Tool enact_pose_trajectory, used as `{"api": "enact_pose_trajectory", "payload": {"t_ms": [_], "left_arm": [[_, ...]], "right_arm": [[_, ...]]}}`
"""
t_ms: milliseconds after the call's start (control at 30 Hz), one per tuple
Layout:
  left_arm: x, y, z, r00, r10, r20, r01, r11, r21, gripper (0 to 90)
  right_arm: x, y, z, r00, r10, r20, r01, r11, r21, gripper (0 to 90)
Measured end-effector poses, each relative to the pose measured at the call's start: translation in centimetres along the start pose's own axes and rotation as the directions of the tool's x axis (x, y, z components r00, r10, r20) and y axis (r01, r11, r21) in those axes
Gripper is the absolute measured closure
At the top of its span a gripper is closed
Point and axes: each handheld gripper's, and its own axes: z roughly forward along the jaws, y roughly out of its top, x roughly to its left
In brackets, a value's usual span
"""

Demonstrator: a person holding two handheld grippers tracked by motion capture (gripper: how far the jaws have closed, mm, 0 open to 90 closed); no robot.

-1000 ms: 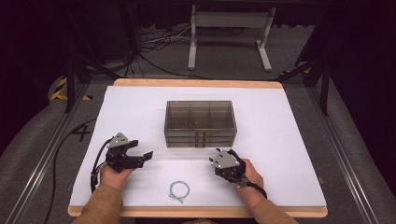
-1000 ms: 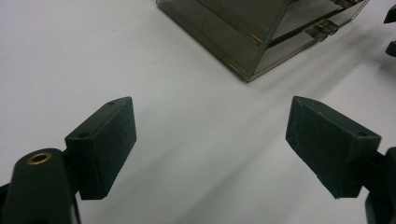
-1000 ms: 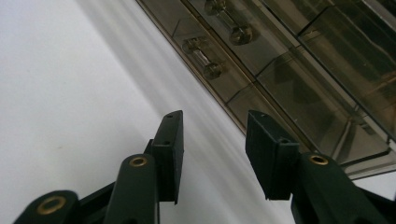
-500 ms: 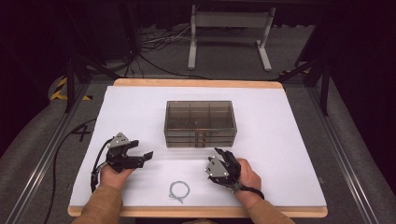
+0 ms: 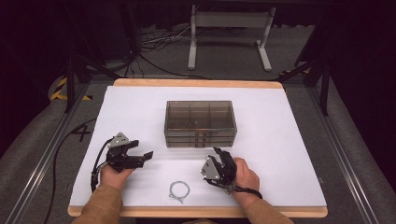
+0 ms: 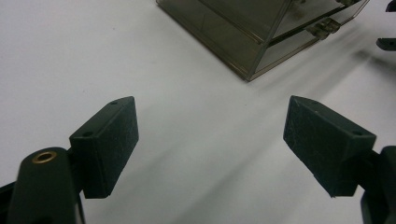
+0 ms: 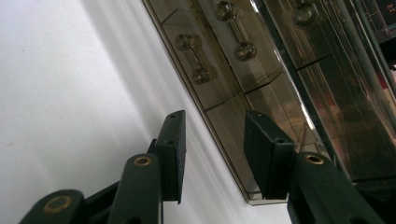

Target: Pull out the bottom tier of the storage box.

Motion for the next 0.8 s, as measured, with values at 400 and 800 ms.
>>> {"api": "enact_pose_trajectory", "payload": {"t_ms": [400, 800], "left_arm": [[0.0, 0.0, 0.0, 1.0, -0.002, 0.002, 0.002, 1.0, -0.001, 18.7], [0.1, 0.0, 0.0, 0.9999, -0.015, 0.001, 0.015, 0.9999, -0.002, 18.7]], "right_arm": [[0.6, 0.8, 0.2, 0.998, -0.058, 0.024, 0.058, 0.998, 0.018, 62.7], [1.1, 1.4, 0.6, 0.9931, -0.104, 0.053, 0.103, 0.994, 0.033, 65.5]]}}
